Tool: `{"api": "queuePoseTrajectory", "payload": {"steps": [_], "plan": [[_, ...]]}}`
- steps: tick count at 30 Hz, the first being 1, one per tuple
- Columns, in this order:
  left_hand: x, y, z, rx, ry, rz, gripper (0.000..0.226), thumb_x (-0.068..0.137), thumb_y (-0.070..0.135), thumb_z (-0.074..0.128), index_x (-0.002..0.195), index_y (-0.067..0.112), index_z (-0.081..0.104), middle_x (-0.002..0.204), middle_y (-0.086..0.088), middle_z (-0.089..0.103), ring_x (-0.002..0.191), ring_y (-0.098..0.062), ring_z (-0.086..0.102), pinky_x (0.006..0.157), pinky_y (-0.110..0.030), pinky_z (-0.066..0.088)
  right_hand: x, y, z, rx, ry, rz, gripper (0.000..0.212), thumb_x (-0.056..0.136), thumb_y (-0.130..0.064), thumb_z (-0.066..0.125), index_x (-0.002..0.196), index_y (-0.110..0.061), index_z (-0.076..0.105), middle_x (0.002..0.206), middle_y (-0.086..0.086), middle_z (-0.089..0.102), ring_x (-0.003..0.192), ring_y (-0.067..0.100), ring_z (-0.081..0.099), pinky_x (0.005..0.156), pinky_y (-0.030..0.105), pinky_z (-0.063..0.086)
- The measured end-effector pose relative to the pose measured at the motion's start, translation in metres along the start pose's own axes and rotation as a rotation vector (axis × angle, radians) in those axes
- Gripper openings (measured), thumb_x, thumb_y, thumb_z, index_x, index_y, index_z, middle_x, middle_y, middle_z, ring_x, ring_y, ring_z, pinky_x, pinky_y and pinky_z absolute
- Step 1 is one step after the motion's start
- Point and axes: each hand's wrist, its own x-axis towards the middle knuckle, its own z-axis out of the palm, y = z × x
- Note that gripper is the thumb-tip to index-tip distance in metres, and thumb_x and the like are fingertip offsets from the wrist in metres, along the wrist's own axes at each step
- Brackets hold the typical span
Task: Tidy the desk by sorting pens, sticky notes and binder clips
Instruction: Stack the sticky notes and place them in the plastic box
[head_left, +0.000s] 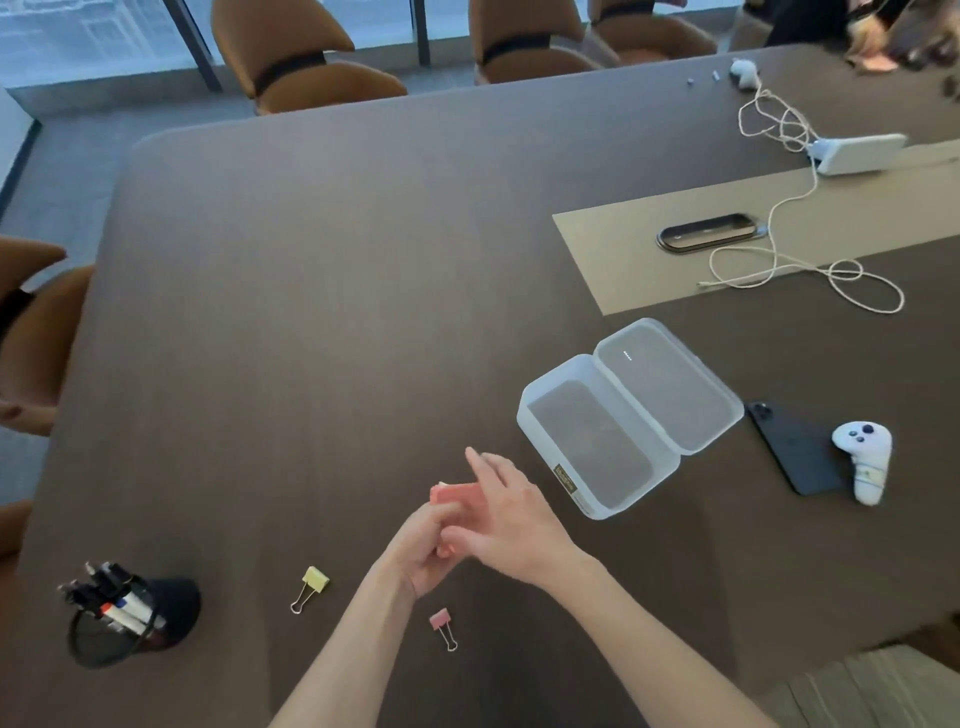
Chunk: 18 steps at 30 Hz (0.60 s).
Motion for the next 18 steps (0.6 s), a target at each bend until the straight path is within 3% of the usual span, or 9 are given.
{"api": "queuePoseTrajectory", "payload": {"steps": [2,5,8,11,15,18], "plan": [[0.013,0.005,0.021,0.022,0.025,0.0,0.035,0.078,-0.003,0.054,0.109,-0.002,0.072,0.094,-0.018,0.072,0.074,-0.024,0.069,0.064,-0.032,0.057,0.001,0.02,-0.017,0.196,0.131,0.195,0.074,0.086,-0.045,0.062,0.15,-0.02,0.034,0.141,-0.001,0.048,0.128,0.018,0.049,0.106,0.036,0.042],[0.029,0.015,0.054,0.126,0.018,0.02,0.043,0.077,-0.003,0.051,0.117,-0.004,0.066,0.097,-0.021,0.075,0.082,-0.029,0.073,0.067,-0.037,0.059,0.001,0.047,-0.045,0.448,0.185,0.422,0.037,0.083,-0.02,0.06,0.12,-0.018,0.066,0.107,-0.001,0.073,0.1,0.017,0.068,0.09,0.036,0.056],[0.048,0.022,0.082,0.219,0.029,0.075,0.056,0.064,0.003,0.056,0.119,-0.002,0.066,0.107,-0.025,0.073,0.09,-0.033,0.07,0.072,-0.039,0.056,0.0,0.068,-0.067,0.605,0.234,0.525,0.023,0.077,-0.012,0.063,0.097,-0.017,0.074,0.085,-0.002,0.075,0.077,0.014,0.071,0.073,0.034,0.061],[0.071,0.027,0.101,0.268,0.082,0.122,0.047,0.074,-0.001,0.059,0.121,-0.001,0.062,0.117,-0.027,0.07,0.094,-0.033,0.069,0.075,-0.042,0.056,0.002,0.088,-0.083,0.826,0.242,0.565,0.014,0.08,-0.007,0.068,0.093,-0.008,0.075,0.073,0.003,0.071,0.058,0.011,0.062,0.057,0.023,0.052],[0.09,0.034,0.124,0.363,0.107,0.123,0.042,0.074,0.003,0.068,0.116,0.0,0.062,0.119,-0.029,0.068,0.093,-0.035,0.069,0.084,-0.052,0.057,0.012,0.114,-0.09,1.017,0.239,0.589,0.014,0.087,0.0,0.062,0.096,-0.001,0.073,0.086,0.018,0.075,0.072,0.022,0.066,0.066,0.03,0.048],[0.099,0.041,0.138,0.464,0.132,0.102,0.033,0.081,0.001,0.067,0.114,0.003,0.065,0.113,-0.019,0.073,0.092,-0.027,0.071,0.088,-0.045,0.057,0.021,0.131,-0.088,1.043,0.243,0.595,0.014,0.088,-0.003,0.063,0.091,-0.007,0.076,0.092,0.016,0.077,0.079,0.024,0.069,0.071,0.032,0.052]]}}
